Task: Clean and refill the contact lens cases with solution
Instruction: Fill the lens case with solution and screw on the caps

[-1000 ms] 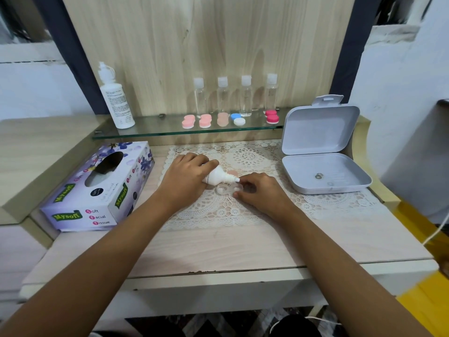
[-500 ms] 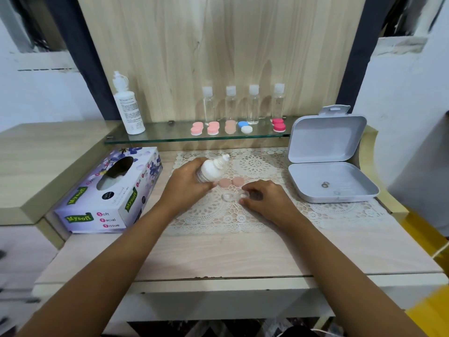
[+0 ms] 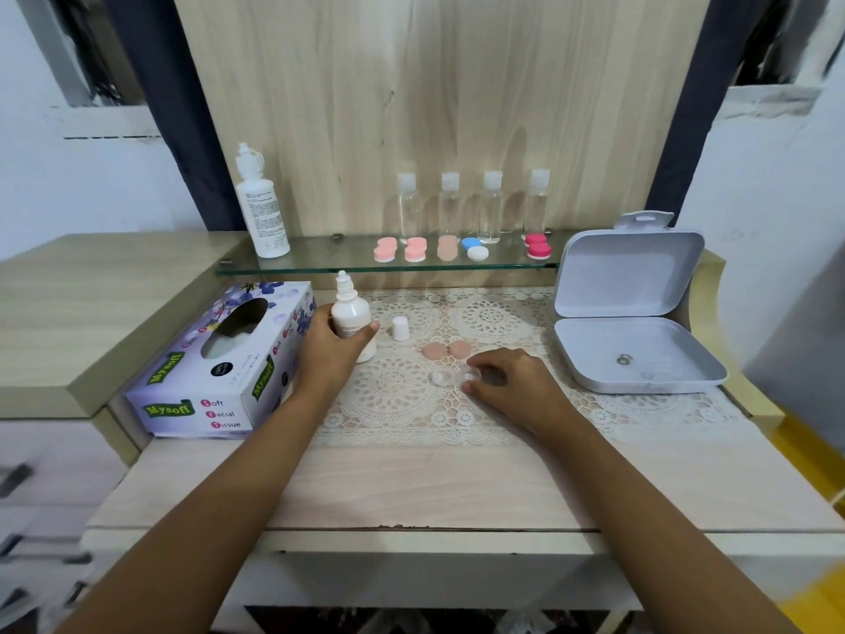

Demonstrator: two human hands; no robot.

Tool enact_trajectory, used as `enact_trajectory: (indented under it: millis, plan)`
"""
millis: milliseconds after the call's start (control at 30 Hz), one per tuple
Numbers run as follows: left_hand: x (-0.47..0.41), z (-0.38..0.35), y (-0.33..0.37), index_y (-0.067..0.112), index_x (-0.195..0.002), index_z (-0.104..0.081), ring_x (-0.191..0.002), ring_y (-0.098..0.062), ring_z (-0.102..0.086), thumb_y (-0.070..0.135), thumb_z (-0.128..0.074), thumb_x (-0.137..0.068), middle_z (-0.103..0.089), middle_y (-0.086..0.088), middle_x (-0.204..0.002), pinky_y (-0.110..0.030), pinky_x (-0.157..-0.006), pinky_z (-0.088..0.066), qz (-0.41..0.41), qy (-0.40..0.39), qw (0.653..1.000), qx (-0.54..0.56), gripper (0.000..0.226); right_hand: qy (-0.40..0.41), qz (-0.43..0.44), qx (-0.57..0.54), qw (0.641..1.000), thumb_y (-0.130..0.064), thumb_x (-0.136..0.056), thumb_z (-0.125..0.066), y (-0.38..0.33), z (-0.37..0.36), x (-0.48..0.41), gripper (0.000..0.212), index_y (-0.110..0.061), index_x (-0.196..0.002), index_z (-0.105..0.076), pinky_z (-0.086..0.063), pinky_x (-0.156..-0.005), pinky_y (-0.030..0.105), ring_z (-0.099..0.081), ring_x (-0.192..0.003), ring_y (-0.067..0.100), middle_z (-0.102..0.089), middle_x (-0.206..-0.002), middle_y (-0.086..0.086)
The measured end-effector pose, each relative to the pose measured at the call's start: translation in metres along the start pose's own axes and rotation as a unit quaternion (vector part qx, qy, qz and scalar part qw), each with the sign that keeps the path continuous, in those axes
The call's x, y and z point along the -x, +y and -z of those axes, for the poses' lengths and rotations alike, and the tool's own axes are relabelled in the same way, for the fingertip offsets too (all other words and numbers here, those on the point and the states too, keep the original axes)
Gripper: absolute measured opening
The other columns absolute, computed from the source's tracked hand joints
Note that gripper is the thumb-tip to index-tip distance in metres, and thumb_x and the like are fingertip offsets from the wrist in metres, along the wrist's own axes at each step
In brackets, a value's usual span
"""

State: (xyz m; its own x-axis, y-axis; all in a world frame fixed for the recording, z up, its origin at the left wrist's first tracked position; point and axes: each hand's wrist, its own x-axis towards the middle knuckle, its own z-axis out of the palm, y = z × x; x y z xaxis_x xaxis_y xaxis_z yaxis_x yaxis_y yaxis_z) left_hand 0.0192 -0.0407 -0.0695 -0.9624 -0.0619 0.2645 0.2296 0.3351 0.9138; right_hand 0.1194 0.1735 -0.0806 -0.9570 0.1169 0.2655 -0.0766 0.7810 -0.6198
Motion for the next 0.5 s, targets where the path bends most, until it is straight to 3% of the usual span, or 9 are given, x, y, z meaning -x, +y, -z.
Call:
enact_trajectory:
  millis: [200, 367, 500]
  plan:
    - [0.001, 0.000, 0.000, 0.016, -0.121, -0.049, -0.102, -0.018, -0.057, 0.033, -0.076, -0.075, -0.060, 0.001, -0.115, -0.039, -0.090, -0.047, -0.003, -0.008, 1.000, -0.018, 0.056, 0.007, 0.006, -0.002, 1.000, -0.029, -0.079, -0.069, -0.003, 0.002, 0.003, 0.031, -0.019, -0.108, -0.068, -0.043, -0.090, 0.034, -0.055, -0.100, 0.016, -0.067, -0.102, 0.000]
    - [0.008, 0.002, 0.006, 0.016, -0.128, -0.048, -0.100, -0.011, -0.051, 0.026, -0.074, -0.078, -0.054, 0.007, -0.114, -0.029, -0.084, -0.039, -0.021, -0.023, 0.999, -0.023, 0.057, 0.002, 0.006, 0.004, 1.000, -0.032, -0.078, -0.068, 0.000, 0.001, 0.001, 0.031, -0.021, -0.107, -0.068, -0.043, -0.088, 0.030, -0.055, -0.101, 0.015, -0.068, -0.104, -0.003]
    - [0.012, 0.008, 0.008, 0.017, -0.142, -0.034, -0.125, -0.015, -0.042, 0.024, -0.074, -0.078, -0.045, 0.001, -0.139, -0.039, -0.104, -0.035, -0.003, 0.014, 1.000, -0.015, 0.076, 0.002, 0.005, 0.006, 1.000, -0.033, -0.079, -0.068, 0.000, 0.000, 0.001, 0.031, -0.021, -0.107, -0.068, -0.043, -0.089, 0.032, -0.055, -0.101, 0.016, -0.067, -0.104, -0.003]
